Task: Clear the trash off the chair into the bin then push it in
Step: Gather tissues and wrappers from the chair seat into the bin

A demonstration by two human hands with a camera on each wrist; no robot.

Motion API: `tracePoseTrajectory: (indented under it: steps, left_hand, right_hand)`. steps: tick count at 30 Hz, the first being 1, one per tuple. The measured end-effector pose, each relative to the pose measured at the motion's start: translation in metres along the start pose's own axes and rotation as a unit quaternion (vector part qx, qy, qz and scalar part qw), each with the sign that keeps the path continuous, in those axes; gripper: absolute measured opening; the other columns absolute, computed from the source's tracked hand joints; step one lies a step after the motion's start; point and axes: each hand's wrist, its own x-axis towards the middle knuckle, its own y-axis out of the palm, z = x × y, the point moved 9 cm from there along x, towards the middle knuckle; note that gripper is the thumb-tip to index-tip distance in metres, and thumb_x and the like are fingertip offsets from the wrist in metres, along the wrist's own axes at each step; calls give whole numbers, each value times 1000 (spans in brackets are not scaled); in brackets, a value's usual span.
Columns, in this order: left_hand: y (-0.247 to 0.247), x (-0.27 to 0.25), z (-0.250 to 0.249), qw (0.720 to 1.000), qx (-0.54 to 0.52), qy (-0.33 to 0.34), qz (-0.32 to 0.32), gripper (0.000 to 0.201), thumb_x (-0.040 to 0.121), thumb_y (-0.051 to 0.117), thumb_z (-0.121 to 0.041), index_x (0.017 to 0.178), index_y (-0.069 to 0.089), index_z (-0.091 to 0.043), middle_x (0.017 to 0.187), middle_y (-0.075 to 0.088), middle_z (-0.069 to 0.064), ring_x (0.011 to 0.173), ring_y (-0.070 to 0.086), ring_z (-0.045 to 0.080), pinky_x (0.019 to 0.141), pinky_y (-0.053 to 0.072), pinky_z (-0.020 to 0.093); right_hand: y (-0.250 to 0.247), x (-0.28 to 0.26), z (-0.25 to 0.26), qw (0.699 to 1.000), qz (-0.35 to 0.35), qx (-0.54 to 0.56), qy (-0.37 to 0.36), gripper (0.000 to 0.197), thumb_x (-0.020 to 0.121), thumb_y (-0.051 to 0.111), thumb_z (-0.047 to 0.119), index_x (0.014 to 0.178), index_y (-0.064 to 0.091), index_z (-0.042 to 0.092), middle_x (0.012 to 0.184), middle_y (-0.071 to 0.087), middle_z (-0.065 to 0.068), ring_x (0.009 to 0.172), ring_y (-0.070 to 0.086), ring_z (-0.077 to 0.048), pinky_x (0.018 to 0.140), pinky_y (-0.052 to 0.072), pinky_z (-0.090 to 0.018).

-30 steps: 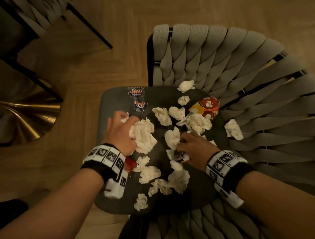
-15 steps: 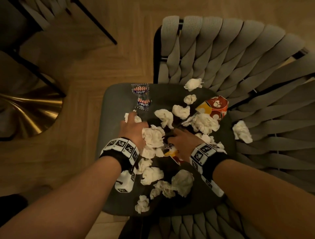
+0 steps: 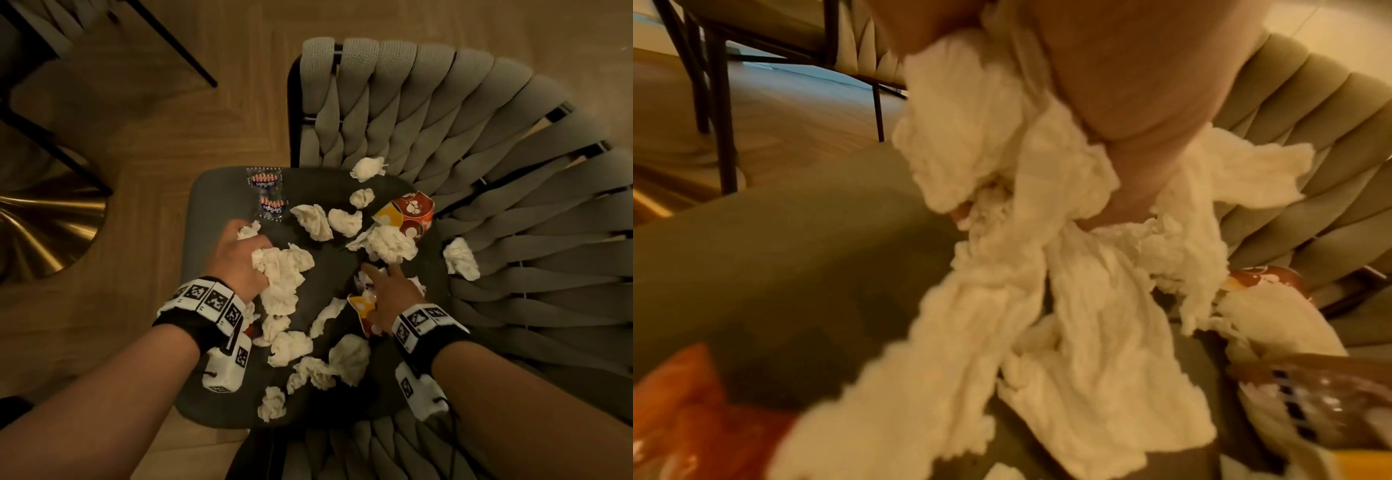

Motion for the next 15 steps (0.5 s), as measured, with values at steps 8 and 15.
tracePoseTrajectory:
  steps: [8,15]
  left_hand:
    - [-33,-26,-10,999,-14,16,-45,45,62,72,4,98,66,-21,134,38,4,115,45,24,87,36,25]
    - [-99,-75,-36,990,-62,28,-126,44,60,79,-2,97,66,-22,130,43,2,108,37,8,89,31,24]
  right_hand:
    - [-6,-10,9,999,-6,11,-40,81,70,77,15,139,37,33,138,40,-8,123,47,-33,97,49,-42]
    - [-43,-76,6,990,-41,97,-89,78,70,79,26,138,40,30,131,54,-3,113,54,-20,90,50,-34]
